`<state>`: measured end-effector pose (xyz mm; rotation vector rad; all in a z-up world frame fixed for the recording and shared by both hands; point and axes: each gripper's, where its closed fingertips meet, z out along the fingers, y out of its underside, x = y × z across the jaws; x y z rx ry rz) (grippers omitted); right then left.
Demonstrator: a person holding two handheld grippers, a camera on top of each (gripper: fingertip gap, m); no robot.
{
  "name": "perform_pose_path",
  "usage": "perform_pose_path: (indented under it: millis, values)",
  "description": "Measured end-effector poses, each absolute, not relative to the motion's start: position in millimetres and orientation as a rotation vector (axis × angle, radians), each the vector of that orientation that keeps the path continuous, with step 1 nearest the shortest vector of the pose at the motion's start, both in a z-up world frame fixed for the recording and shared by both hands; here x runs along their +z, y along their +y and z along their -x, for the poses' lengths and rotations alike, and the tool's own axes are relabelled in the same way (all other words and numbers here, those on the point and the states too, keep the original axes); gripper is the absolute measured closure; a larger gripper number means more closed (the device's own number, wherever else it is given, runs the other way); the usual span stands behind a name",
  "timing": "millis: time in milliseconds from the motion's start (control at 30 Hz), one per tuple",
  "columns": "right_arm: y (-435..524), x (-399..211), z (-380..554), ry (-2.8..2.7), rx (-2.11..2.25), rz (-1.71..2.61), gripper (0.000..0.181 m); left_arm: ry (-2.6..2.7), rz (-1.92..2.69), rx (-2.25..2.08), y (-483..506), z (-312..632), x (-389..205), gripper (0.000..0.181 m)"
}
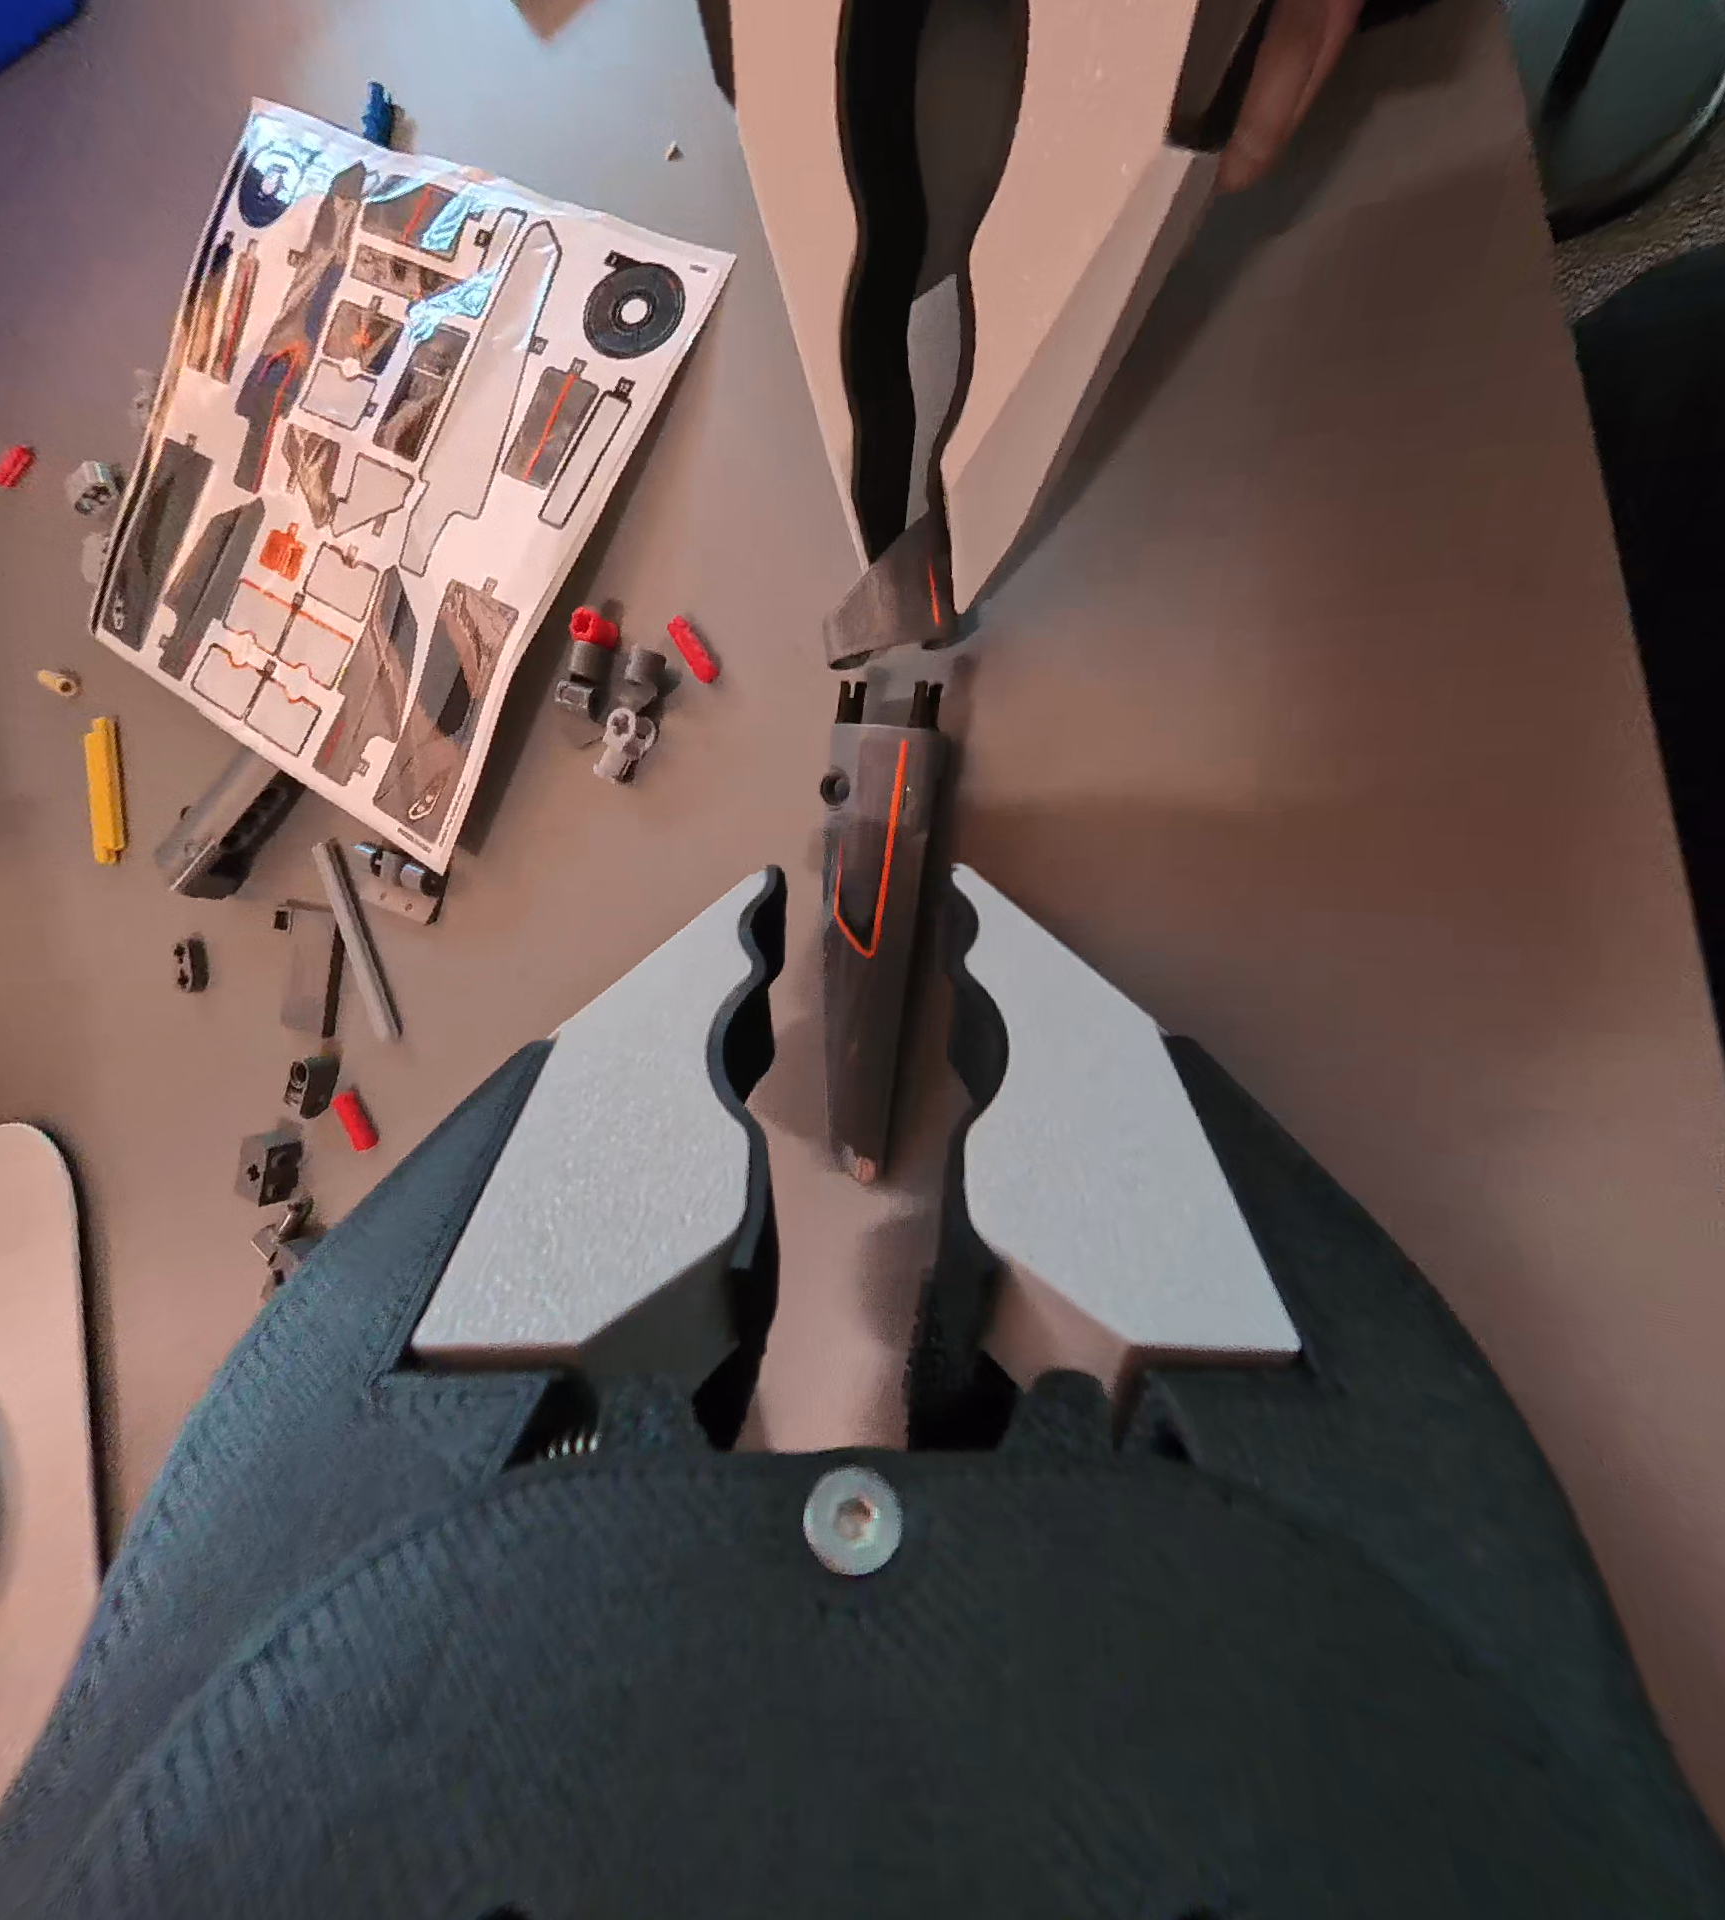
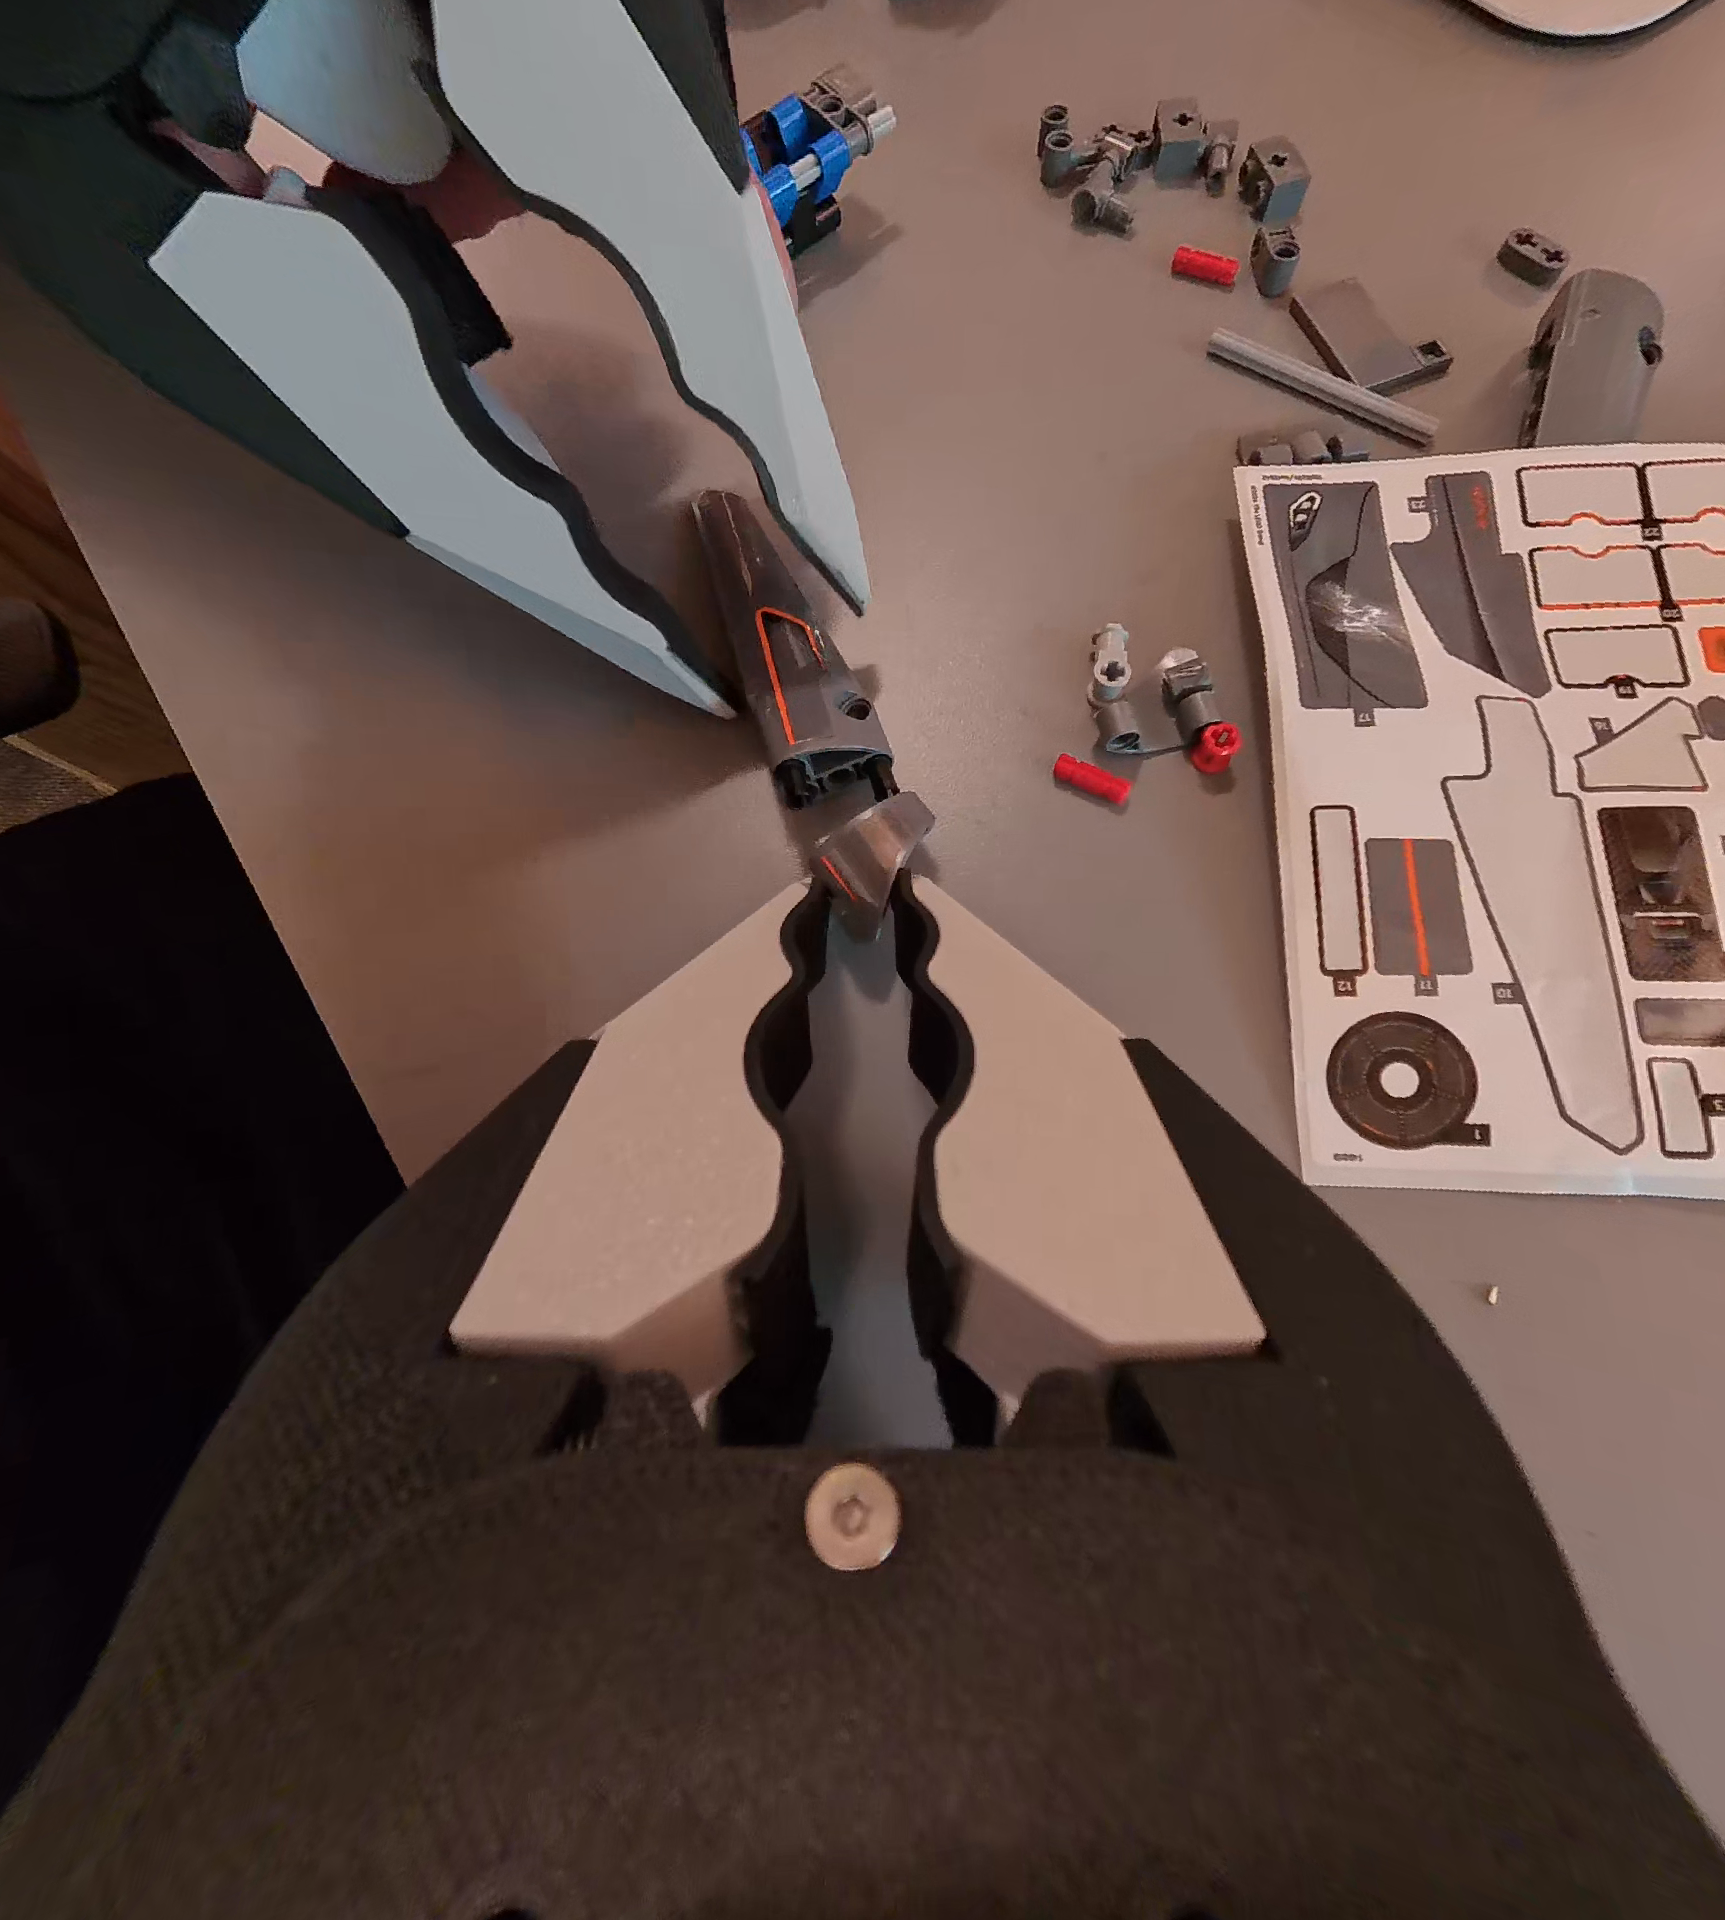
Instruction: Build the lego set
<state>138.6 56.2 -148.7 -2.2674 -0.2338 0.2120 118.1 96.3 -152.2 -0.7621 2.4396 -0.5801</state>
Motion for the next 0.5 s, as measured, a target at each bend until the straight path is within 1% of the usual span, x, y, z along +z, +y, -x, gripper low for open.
perform_pose_path:
  millis: [67,233,500]
  values:
    - [56.3,-148.3,-139.0,-0.229,0.217,2.265,0.171,2.441,0.764,-0.572,96.5,-120.8,-153.8,0.165]
    - [57.2,-144.0,-143.8,-0.189,0.222,2.241,0.173,2.375,0.733,-0.534,93.4,-124.5,-152.9,0.167]
    - [57.1,-142.4,-153.2,-0.118,0.254,2.236,0.174,2.119,0.548,-0.179,102.9,-136.4,-143.8,0.168]
